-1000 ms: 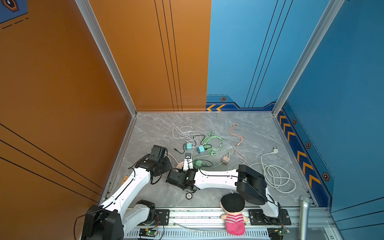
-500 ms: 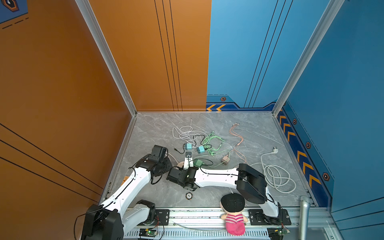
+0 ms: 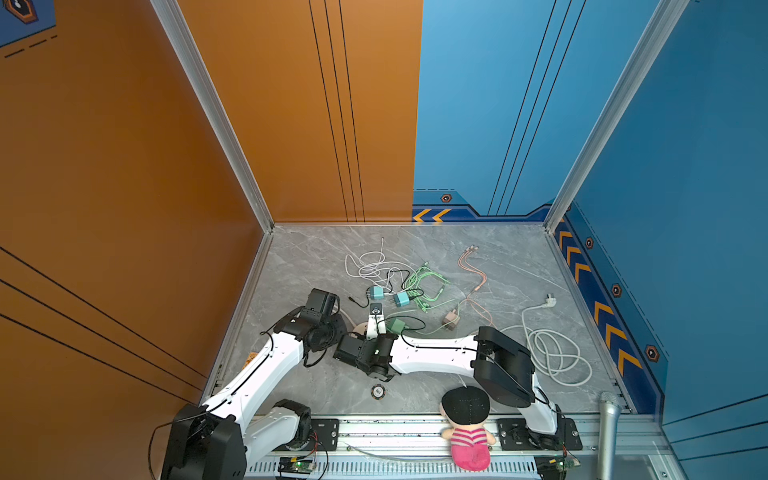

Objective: Insert the plug
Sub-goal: 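Press the mint-green charger's prongs into the pink strip's outlet with the right gripper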

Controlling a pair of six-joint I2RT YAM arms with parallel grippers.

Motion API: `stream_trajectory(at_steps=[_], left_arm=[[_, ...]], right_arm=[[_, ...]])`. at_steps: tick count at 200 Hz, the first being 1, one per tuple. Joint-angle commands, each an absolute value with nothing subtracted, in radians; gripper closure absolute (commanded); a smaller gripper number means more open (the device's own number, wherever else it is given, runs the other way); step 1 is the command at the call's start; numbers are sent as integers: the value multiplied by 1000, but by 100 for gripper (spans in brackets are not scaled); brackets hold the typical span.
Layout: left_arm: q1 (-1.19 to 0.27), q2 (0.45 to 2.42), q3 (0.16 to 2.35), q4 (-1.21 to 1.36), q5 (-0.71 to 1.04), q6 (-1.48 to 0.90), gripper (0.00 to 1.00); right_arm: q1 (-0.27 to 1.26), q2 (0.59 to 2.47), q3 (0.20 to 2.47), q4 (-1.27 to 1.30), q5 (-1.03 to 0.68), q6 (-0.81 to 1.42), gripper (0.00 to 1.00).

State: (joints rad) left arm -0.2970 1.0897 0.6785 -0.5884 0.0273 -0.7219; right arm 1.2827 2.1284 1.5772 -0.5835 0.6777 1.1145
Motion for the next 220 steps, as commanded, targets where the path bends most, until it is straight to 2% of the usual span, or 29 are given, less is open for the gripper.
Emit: stream_trajectory(at_steps=[1,12,38,89,120,220], left_arm=[[-306,1093,712,-606,13,-704,80],[-306,1089,714,-607,12,-705,79],[-305,1085,717,-608,6,-705,77],[-299,1075,718,-607,-3,-712,74],[-298,1073,726,-607,-3,-713,69],[-294,1071,739,-607,-5,-714,66]], right_arm=[[1284,2227,1521,-631,436,1069,87],[1280,2221,1533,-636,446,1062,80],[1272,2214,1553,-646,456,1041,78],[1266,2201,1617,-678,512,972,68],[1261,2194,1623,-680,507,966,64],[1260,2081,1632,-680,542,886,56]])
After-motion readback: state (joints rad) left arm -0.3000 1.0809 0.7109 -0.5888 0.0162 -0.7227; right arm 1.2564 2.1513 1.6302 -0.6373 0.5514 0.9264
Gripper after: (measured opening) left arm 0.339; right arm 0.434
